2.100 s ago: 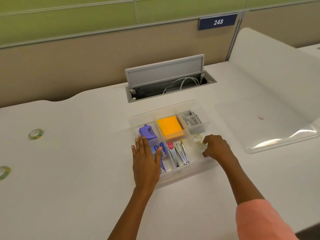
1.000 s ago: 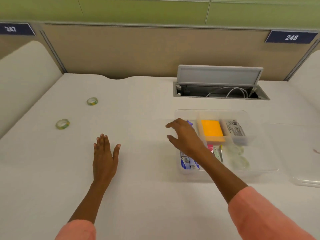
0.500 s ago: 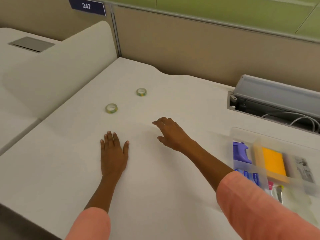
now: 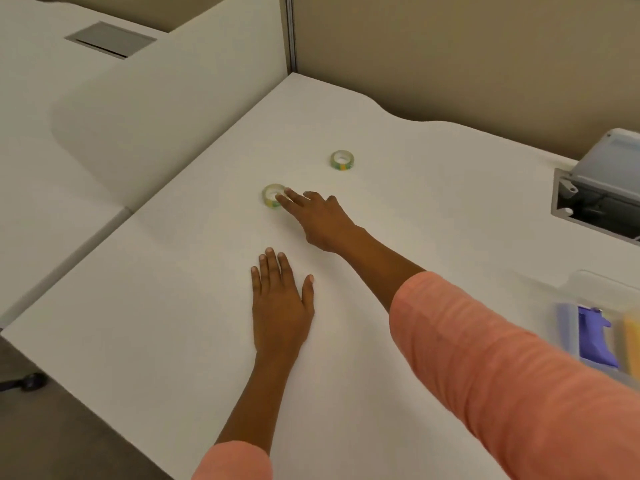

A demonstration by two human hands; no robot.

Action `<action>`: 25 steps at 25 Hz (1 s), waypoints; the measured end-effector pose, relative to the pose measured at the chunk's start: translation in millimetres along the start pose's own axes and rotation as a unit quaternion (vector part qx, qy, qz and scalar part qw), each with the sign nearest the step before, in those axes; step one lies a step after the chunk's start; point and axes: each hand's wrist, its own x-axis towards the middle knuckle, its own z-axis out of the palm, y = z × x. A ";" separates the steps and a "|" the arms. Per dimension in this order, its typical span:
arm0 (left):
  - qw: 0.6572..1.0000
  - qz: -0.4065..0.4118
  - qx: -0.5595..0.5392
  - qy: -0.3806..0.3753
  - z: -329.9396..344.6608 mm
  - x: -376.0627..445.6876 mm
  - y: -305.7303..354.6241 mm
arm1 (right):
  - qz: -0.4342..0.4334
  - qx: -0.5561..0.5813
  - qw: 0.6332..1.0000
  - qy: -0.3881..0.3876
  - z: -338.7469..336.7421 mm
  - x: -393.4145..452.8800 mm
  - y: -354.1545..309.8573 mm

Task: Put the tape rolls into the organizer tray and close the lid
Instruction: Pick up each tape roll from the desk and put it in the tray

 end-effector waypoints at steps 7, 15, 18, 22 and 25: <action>1.000 0.001 -0.002 -0.008 1.6 1.2 0.0 | -0.010 0.025 0.999 0.017 16.4 -4.2 -4.0; 1.000 0.016 0.004 -0.007 -1.6 -0.9 0.5 | 0.064 0.078 0.993 0.058 14.7 -72.8 25.6; 1.000 0.016 0.011 -0.010 -3.7 -1.0 1.0 | 0.110 0.130 0.983 0.064 16.1 -108.0 34.3; 0.999 0.017 0.022 -0.023 -8.8 -4.0 4.6 | 0.177 0.206 0.960 0.070 16.8 -156.9 40.8; 0.998 0.048 0.016 -0.035 -12.9 -8.2 10.7 | 0.228 0.256 0.936 0.080 15.6 -198.6 42.6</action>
